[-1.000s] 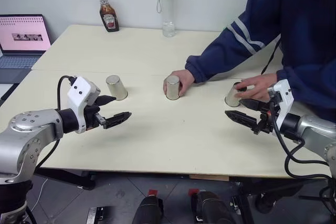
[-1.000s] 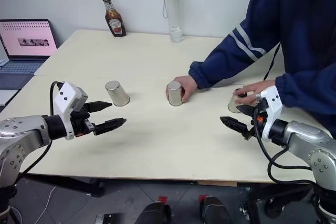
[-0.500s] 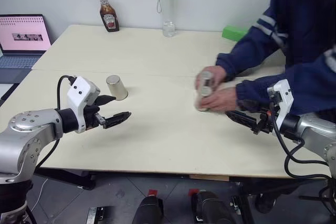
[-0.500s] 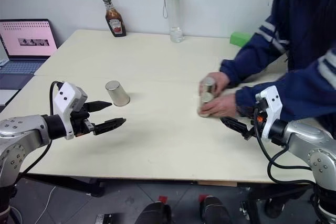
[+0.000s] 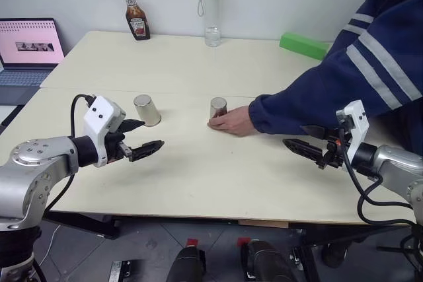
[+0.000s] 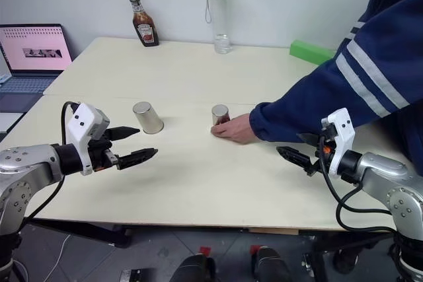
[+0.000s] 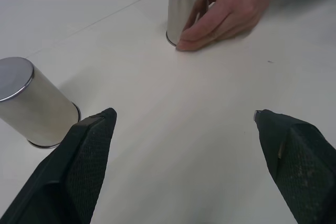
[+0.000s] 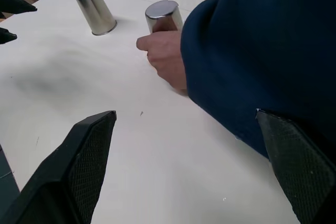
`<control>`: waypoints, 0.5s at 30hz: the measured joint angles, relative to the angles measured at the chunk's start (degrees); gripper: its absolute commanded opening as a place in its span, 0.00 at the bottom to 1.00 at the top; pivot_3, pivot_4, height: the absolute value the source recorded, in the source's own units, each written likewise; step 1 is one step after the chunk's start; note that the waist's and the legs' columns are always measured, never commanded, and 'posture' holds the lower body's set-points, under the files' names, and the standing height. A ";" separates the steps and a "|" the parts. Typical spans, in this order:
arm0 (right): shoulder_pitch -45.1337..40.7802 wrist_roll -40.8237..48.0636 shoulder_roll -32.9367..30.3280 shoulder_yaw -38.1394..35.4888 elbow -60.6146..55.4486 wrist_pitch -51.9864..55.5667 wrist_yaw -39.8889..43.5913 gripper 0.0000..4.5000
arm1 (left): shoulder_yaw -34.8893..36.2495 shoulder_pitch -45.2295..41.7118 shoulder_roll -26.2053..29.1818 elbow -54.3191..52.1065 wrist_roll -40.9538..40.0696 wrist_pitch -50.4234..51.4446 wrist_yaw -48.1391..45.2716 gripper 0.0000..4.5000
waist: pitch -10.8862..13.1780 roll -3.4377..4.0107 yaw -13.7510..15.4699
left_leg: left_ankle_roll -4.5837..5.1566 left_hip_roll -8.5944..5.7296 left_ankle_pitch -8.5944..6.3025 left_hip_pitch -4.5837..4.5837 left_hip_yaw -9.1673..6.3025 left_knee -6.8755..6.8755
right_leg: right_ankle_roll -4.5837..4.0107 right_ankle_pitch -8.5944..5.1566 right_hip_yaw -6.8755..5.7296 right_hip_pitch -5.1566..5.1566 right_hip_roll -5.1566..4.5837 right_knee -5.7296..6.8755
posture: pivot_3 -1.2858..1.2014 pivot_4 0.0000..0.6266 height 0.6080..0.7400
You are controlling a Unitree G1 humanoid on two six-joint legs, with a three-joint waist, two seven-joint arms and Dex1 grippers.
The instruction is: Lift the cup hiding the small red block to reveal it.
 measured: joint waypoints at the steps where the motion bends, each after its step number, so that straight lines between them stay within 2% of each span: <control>1: 0.03 0.00 0.00 0.00 0.00 -0.01 0.00 1.00 | 0.00 0.00 0.00 0.00 -0.01 0.00 -0.01 0.99 | 0.00 0.00 0.00 | 0.00 0.00 0.00 0.00 0.00 0.00 | 0.00 0.00 0.00 0.00 0.00 0.00 | 0.52 0.24 1.00; 15: 0.90 0.04 -0.29 -0.14 -0.02 -0.01 0.07 1.00 | 0.00 -0.02 0.00 -0.01 -0.19 0.23 -0.09 0.99 | 0.00 0.00 0.00 | 0.00 0.00 0.00 0.00 0.01 0.00 | 0.00 0.00 0.00 0.00 0.00 0.00 | 0.52 0.24 1.00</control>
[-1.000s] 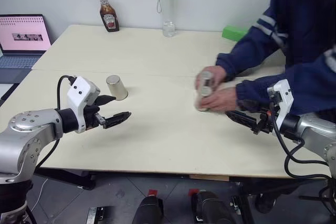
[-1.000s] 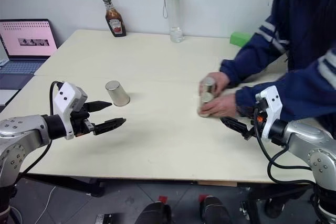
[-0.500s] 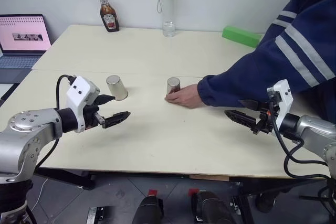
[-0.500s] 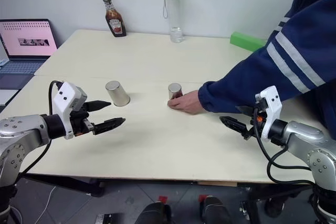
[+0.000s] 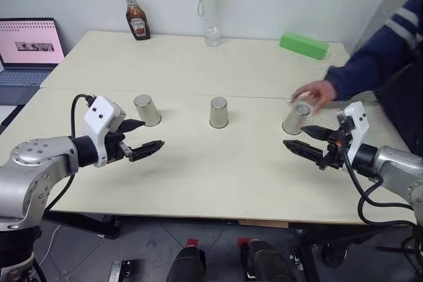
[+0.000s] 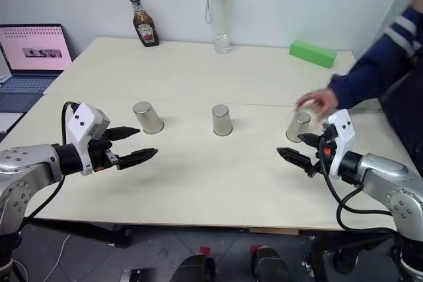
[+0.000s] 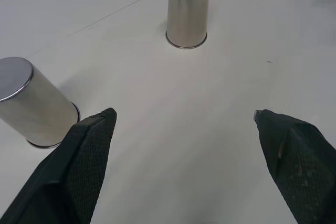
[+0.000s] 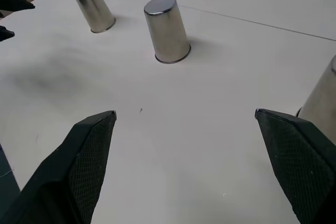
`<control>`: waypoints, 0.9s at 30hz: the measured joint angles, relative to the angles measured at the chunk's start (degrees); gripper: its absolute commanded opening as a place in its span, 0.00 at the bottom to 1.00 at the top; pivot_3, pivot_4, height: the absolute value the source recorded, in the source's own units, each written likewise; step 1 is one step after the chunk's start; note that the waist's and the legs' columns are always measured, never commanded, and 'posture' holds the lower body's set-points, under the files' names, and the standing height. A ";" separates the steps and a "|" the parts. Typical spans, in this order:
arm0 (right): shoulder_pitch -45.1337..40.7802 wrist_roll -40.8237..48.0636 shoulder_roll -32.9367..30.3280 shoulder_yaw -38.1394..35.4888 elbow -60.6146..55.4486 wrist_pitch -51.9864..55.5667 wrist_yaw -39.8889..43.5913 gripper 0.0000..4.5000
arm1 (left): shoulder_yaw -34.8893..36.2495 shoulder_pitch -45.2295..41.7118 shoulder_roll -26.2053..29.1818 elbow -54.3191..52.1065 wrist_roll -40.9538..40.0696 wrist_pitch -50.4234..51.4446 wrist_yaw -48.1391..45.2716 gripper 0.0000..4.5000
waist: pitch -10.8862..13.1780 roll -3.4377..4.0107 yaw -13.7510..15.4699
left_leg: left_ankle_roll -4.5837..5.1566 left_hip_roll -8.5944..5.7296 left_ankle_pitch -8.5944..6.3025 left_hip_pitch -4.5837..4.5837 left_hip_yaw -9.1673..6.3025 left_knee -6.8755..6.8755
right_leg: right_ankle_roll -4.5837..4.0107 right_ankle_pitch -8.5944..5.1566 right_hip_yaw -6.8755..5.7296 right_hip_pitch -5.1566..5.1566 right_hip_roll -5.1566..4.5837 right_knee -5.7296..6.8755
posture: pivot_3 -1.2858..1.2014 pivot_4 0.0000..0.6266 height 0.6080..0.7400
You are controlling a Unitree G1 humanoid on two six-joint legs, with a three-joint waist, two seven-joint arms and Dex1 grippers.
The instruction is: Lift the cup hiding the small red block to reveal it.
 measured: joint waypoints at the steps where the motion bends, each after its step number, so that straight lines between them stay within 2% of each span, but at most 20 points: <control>1: 0.18 0.00 -0.06 -0.01 0.00 0.00 0.01 1.00 | 0.00 0.00 0.00 -0.01 -0.07 0.03 0.00 0.99 | 0.00 0.00 0.00 | 0.00 0.00 0.00 0.00 0.00 0.00 | 0.00 0.00 0.00 0.00 0.00 0.00 | 0.52 0.24 1.00; 6: 0.57 -1.61 -0.12 0.02 0.06 -0.78 -0.76 1.00 | 0.00 -0.06 -0.24 -0.14 -0.66 0.19 0.01 0.99 | 0.00 0.00 0.00 | 0.00 0.00 0.00 0.00 0.00 0.00 | 0.00 0.00 0.01 0.00 0.00 0.01 | 0.52 0.24 1.00; 10: 0.47 -7.54 2.25 0.71 2.33 -4.22 -4.69 1.00 | -1.50 -3.75 -4.28 -1.93 -2.61 0.24 0.73 0.99 | -0.01 -0.02 0.18 | 0.00 -0.02 0.00 -0.01 -0.02 0.06 | 0.05 0.03 0.00 0.04 0.00 0.00 | 0.52 0.24 1.00; 16: -1.39 -19.22 8.97 5.31 12.74 -12.90 -10.28 1.00 | -9.88 -11.38 -13.47 -8.97 -5.53 0.04 2.96 0.99 | -0.02 -0.03 0.06 | 0.00 -0.16 0.00 -0.01 0.16 0.07 | 0.21 0.13 0.07 0.03 0.07 0.02 | 0.52 0.24 1.00; 22: -6.03 -25.94 13.04 7.36 22.88 -20.52 -10.86 1.00 | -15.19 -14.69 -17.66 -8.22 -3.72 -2.52 3.68 0.99 | -0.01 -0.02 -0.22 | 0.00 0.01 0.01 0.08 0.14 0.06 | 0.18 0.13 0.12 0.04 0.38 0.09 | 0.52 0.24 1.00; 27: -10.37 -29.98 15.75 9.22 31.14 -25.49 -10.27 1.00 | -17.20 -15.36 -18.90 -7.06 -2.44 -3.86 3.70 0.99 | 0.01 0.02 -0.30 | 0.00 0.04 0.01 0.10 0.20 0.06 | 0.18 0.13 0.13 0.03 0.43 0.09 | 0.52 0.24 1.00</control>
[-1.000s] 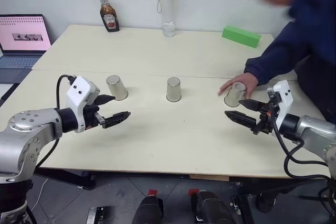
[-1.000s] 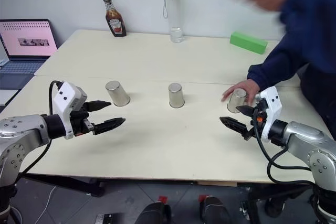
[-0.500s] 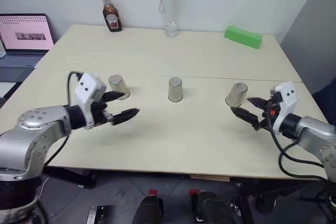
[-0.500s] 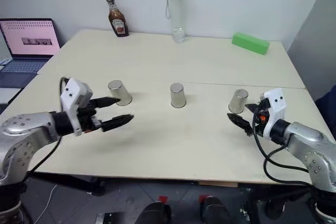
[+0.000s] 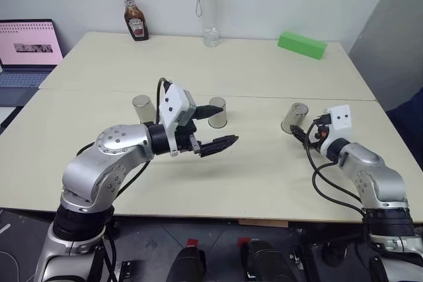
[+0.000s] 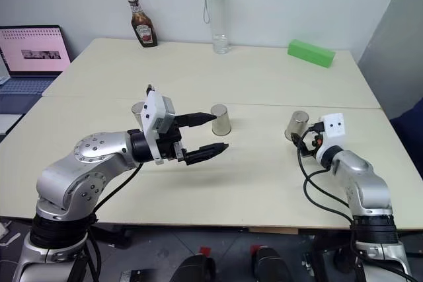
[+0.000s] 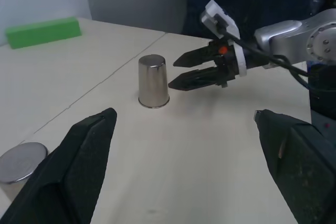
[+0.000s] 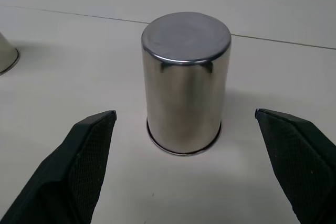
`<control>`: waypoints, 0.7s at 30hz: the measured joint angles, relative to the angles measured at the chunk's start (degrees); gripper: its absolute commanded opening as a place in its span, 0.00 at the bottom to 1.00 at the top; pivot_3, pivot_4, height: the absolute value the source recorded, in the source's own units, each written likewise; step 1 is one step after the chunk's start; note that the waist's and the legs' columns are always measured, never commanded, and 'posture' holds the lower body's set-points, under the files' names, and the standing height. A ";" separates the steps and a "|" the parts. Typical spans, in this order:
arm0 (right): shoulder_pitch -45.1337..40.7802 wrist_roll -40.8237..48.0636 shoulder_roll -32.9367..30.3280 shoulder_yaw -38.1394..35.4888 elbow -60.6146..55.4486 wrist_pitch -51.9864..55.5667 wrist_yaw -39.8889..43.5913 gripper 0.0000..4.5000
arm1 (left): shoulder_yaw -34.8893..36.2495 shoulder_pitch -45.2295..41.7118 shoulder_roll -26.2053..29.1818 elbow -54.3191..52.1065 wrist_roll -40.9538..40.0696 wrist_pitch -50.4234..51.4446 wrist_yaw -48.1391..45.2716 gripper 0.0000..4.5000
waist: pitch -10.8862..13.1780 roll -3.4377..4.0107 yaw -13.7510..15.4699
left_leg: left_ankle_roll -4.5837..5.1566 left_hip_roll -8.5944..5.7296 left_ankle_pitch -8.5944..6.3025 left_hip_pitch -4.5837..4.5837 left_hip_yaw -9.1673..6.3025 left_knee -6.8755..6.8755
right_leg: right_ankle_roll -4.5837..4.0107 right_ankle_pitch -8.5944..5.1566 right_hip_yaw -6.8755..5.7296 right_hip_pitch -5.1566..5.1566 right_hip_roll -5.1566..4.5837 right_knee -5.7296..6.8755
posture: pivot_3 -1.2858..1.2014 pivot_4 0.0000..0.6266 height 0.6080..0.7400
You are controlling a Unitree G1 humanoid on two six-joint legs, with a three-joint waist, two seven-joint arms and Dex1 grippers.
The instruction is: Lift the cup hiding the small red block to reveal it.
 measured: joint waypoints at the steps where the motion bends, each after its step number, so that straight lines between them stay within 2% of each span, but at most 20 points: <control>1: -0.73 -0.65 0.55 0.13 1.36 -0.99 0.06 1.00 | -0.25 0.03 -0.25 0.09 0.14 -0.05 -0.01 0.99 | 0.01 0.01 0.01 | 0.00 -0.03 0.00 0.00 0.00 0.00 | 0.00 0.00 0.00 0.00 -0.02 0.01 | 0.52 0.24 1.00; 10: -7.74 -5.00 4.63 -0.07 16.03 -10.30 -0.23 1.00 | -0.37 1.33 -0.67 0.16 0.93 -0.30 0.23 0.99 | 0.02 0.03 0.12 | 0.00 -0.04 0.00 -0.04 -0.04 -0.01 | -0.01 0.01 -0.01 0.00 -0.05 -0.03 | 0.52 0.24 1.00; 11: -8.18 -5.54 4.95 -0.07 16.79 -11.44 -0.32 0.92 | -0.44 1.31 -0.86 0.33 1.16 -0.38 0.27 1.00 | 0.02 0.03 0.11 | 0.00 -0.04 0.00 -0.04 -0.05 -0.01 | -0.01 0.01 -0.01 0.00 -0.05 -0.02 | 0.52 0.24 1.00; 12: -8.44 -5.83 5.13 -0.07 17.30 -12.32 -0.34 0.89 | -0.45 1.31 -0.86 0.61 1.27 -0.39 0.27 1.00 | 0.02 0.03 0.12 | 0.00 -0.04 0.00 -0.04 -0.06 -0.01 | -0.01 0.01 0.00 0.00 -0.05 -0.02 | 0.52 0.24 1.00; 14: -8.49 -6.07 5.36 -0.17 17.51 -13.30 -0.20 0.75 | -0.45 1.32 -0.86 0.74 1.31 -0.38 0.25 1.00 | 0.02 0.03 0.12 | 0.00 -0.03 0.00 -0.05 -0.07 -0.01 | -0.01 0.01 0.00 0.00 -0.05 -0.03 | 0.52 0.24 1.00; 17: -8.48 -6.11 5.66 -0.17 17.53 -13.71 0.12 0.60 | -0.45 1.33 -0.97 0.73 1.25 -0.13 0.30 1.00 | 0.02 0.03 0.13 | 0.00 -0.03 0.00 -0.05 -0.06 -0.01 | -0.02 0.01 0.01 -0.01 -0.05 -0.02 | 0.52 0.24 1.00; 21: -8.31 -6.12 5.64 -0.22 16.72 -13.87 0.49 0.58 | -0.45 1.35 -0.97 0.74 1.28 -0.11 0.21 1.00 | 0.02 0.03 0.12 | 0.00 -0.03 0.00 -0.04 -0.07 -0.01 | -0.02 0.01 0.00 0.00 -0.05 -0.01 | 0.52 0.24 1.00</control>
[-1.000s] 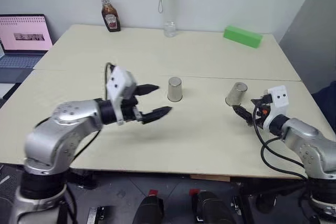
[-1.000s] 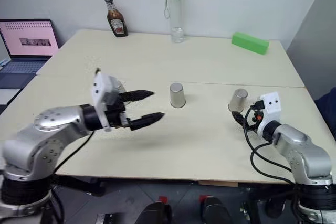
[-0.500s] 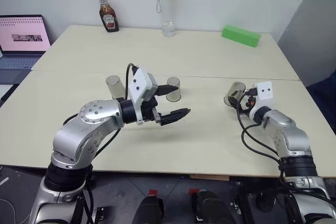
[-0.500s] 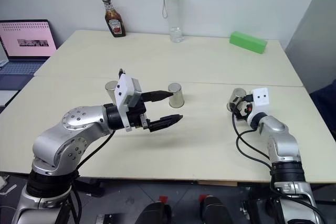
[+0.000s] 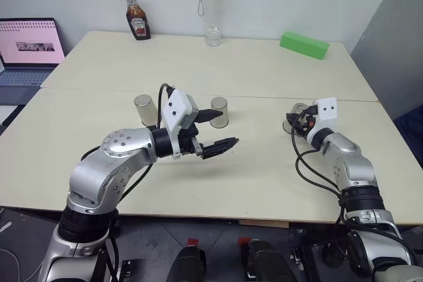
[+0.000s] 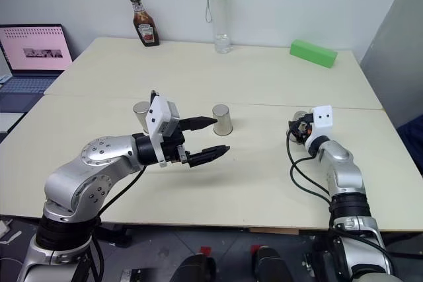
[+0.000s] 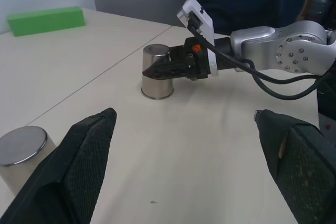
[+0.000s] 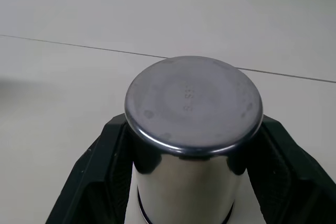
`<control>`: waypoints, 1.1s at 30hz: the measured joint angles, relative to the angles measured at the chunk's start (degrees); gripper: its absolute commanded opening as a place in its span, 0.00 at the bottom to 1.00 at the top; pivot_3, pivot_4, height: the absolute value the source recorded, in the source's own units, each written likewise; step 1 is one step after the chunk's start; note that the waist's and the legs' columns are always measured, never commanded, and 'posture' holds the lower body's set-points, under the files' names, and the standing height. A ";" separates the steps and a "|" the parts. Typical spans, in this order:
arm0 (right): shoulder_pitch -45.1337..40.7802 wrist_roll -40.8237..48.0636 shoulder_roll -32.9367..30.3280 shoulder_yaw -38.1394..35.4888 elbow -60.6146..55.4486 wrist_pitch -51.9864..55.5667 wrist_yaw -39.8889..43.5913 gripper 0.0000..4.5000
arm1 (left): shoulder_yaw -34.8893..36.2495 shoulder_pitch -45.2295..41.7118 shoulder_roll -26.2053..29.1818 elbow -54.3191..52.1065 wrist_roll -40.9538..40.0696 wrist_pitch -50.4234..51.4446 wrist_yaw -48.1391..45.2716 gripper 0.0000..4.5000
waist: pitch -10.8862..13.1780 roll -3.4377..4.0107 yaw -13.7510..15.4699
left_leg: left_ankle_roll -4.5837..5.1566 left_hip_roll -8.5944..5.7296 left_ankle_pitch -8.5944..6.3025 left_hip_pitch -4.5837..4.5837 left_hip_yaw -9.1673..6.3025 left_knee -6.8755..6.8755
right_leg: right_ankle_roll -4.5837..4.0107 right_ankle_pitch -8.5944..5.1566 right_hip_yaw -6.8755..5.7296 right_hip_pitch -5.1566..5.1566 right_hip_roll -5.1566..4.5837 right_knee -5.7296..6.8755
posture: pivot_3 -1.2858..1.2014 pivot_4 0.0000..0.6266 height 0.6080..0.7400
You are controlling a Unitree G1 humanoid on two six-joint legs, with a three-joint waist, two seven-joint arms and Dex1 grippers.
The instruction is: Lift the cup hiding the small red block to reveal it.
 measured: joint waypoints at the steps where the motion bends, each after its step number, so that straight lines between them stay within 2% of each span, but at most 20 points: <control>1: 0.20 -0.02 -0.09 -0.03 -0.90 0.19 -0.09 0.58 | 0.00 -0.01 -0.03 0.01 0.01 0.00 0.00 1.00 | 0.00 0.00 0.00 | 0.00 0.00 0.00 0.00 0.00 0.00 | 0.00 0.00 0.00 0.00 0.00 0.00 | 0.52 0.24 1.00; 4: 1.28 0.04 -1.03 -0.57 -6.78 2.00 -0.96 0.58 | 0.00 0.00 -0.08 0.07 0.03 0.00 0.02 1.00 | 0.01 0.01 0.02 | 0.00 0.00 0.00 -0.03 -0.02 0.00 | 0.00 0.00 0.00 -0.01 0.00 -0.01 | 0.52 0.24 1.00; 10: 6.27 3.09 -4.73 -6.30 -27.01 14.31 -3.96 0.58 | 0.03 0.80 0.00 0.07 0.02 0.02 -0.13 1.00 | 0.01 0.02 0.21 | 0.00 0.00 0.00 -0.07 -0.15 0.00 | 0.00 -0.01 0.00 0.01 -0.03 -0.03 | 0.52 0.24 1.00; 14: 8.53 4.49 -4.43 -8.33 -29.94 21.08 -6.73 0.58 | -0.15 0.78 -0.04 0.19 0.06 -0.15 -0.47 1.00 | 0.01 0.02 0.16 | 0.00 -0.01 0.00 0.02 -0.06 0.02 | 0.00 -0.01 0.00 0.04 -0.02 0.01 | 0.52 0.24 1.00; 17: 8.59 4.24 -3.49 -9.31 -27.04 22.97 -9.16 0.58 | -1.70 0.46 -0.49 0.79 0.35 -0.79 -1.42 1.00 | 0.00 0.02 -0.04 | 0.00 0.01 0.00 0.11 0.05 0.01 | 0.00 -0.01 -0.01 0.07 0.02 0.02 | 0.52 0.24 1.00; 19: 8.52 4.02 -2.62 -9.43 -22.66 23.03 -10.01 0.74 | -2.54 0.44 -0.49 1.17 0.44 -0.81 -1.93 1.00 | 0.00 0.02 0.00 | 0.00 0.00 0.00 0.08 0.06 0.00 | 0.00 -0.01 0.00 0.04 0.02 0.02 | 0.52 0.24 1.00; 24: 8.35 4.27 -1.56 -10.92 -17.16 23.00 -10.95 0.98 | -2.99 -1.66 -1.12 1.70 0.18 -0.73 -2.58 1.00 | 0.01 0.04 0.03 | 0.01 -0.02 0.00 -0.02 0.05 0.00 | 0.01 -0.01 0.00 -0.01 0.01 -0.02 | 0.52 0.24 1.00; 30: 8.76 4.23 -2.37 -11.19 -19.81 23.64 -11.33 1.00 | -2.94 -1.59 -1.31 1.69 -0.02 -0.44 -2.58 1.00 | 0.02 0.07 0.00 | 0.01 0.00 0.00 -0.01 0.01 -0.01 | 0.01 -0.01 0.00 -0.02 0.02 -0.01 | 0.52 0.24 1.00; 33: 11.21 4.46 -7.02 -11.10 -27.83 27.90 -10.23 1.00 | -2.78 -1.21 -1.26 1.46 -0.06 -0.10 -2.52 1.00 | 0.03 0.09 0.11 | 0.01 -0.01 0.00 -0.04 -0.01 -0.01 | 0.01 -0.02 0.00 -0.02 0.01 -0.03 | 0.52 0.24 1.00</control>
